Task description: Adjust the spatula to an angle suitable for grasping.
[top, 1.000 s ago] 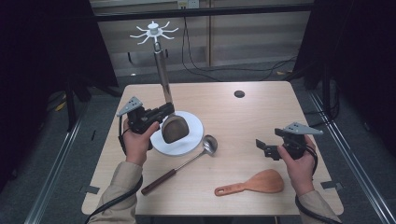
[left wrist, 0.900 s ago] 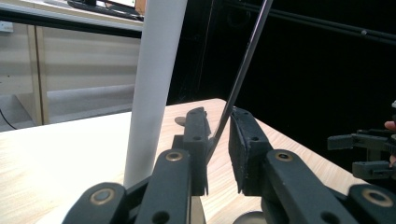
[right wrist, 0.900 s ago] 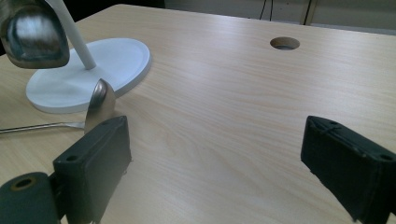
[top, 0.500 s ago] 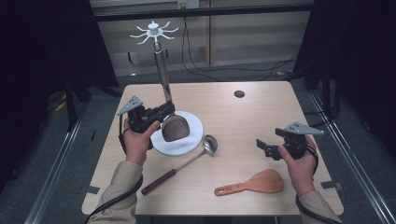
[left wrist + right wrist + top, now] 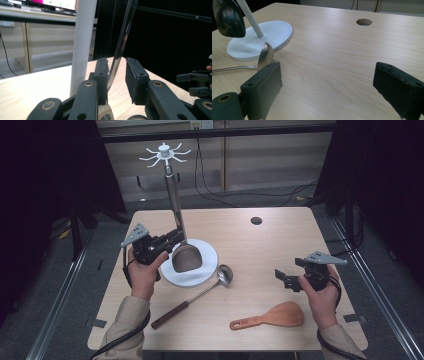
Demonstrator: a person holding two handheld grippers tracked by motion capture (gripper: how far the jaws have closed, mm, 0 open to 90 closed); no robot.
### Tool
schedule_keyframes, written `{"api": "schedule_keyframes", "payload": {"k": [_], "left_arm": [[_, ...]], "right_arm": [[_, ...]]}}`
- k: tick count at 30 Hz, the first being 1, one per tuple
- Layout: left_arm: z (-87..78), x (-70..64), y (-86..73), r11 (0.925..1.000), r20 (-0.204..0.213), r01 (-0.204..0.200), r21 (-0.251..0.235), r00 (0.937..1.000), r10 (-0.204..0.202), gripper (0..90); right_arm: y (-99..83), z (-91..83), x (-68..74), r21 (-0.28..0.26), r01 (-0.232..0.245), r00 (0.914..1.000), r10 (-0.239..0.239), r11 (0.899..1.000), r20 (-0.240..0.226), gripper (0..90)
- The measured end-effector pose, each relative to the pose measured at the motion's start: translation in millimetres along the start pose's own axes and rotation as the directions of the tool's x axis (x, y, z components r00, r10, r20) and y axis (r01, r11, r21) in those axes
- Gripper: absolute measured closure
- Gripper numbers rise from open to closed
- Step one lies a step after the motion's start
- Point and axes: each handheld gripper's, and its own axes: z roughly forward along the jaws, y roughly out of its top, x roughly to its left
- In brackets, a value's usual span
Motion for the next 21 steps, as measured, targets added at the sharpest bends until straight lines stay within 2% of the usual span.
{"api": "schedule_keyframes", "payload": {"k": [3,4,5,7,10,11,12,16,17,18,21], "left_arm": [[-5.7,-2.1,6.7,0.9995,-0.002,-0.024,-0.019,0.9997,0.024,71.5],[-6.0,-4.4,8.2,0.999,0.0,-0.007,-0.045,1.0,0.007,71.5],[-6.0,-4.4,8.2,0.999,0.0,-0.007,-0.045,1.0,0.007,72.0],[-10.0,-7.5,14.3,0.9981,0.0,-0.043,-0.044,0.9991,0.044,72.4],[-11.0,-10.0,19.0,0.9972,0.004,-0.042,-0.062,0.9991,0.042,74.8],[-11.7,-11.6,22.3,0.9956,-0.002,-0.052,-0.079,0.9987,0.052,76.6],[-11.6,-14.1,26.8,0.9934,-0.002,-0.041,-0.107,0.9992,0.041,77.2],[-13.0,-15.5,35.3,0.9914,0.001,-0.059,-0.117,0.9983,0.059,82.8],[-13.0,-16.9,38.7,0.9898,0.0,-0.059,-0.13,0.9983,0.059,82.8],[-13.0,-18.6,41.1,0.9887,-0.001,-0.054,-0.14,0.9985,0.054,86.9],[-13.8,-22.4,51.0,0.9838,0.012,-0.075,-0.163,0.9969,0.078,89.4]], "right_arm": [[0.3,-0.3,-0.3,-0.001,0.0,1.0,0.0,1.0,0.004,7.8],[0.4,-0.4,-0.2,-0.003,-0.001,1.0,0.001,1.0,0.003,7.8],[0.4,-0.4,-0.2,-0.003,-0.001,1.0,0.001,1.0,0.003,7.8],[0.5,-0.2,0.7,-0.002,-0.002,1.0,0.002,1.0,-0.003,7.8],[0.3,0.1,0.9,-0.001,-0.002,1.0,0.002,1.0,-0.003,7.8],[0.6,0.2,1.2,-0.001,-0.001,1.0,0.001,1.0,-0.005,7.8],[0.7,0.1,1.3,-0.002,-0.001,1.0,0.001,1.0,-0.005,7.8],[0.6,0.2,1.0,-0.002,-0.003,1.0,0.003,1.0,-0.003,7.8],[0.5,0.1,0.9,-0.001,-0.004,1.0,0.004,1.0,-0.004,7.8],[0.5,-0.3,0.6,-0.001,-0.004,1.0,0.004,1.0,-0.004,7.8],[0.7,-0.5,0.1,-0.005,-0.005,1.0,0.005,1.0,-0.005,7.8]]}}
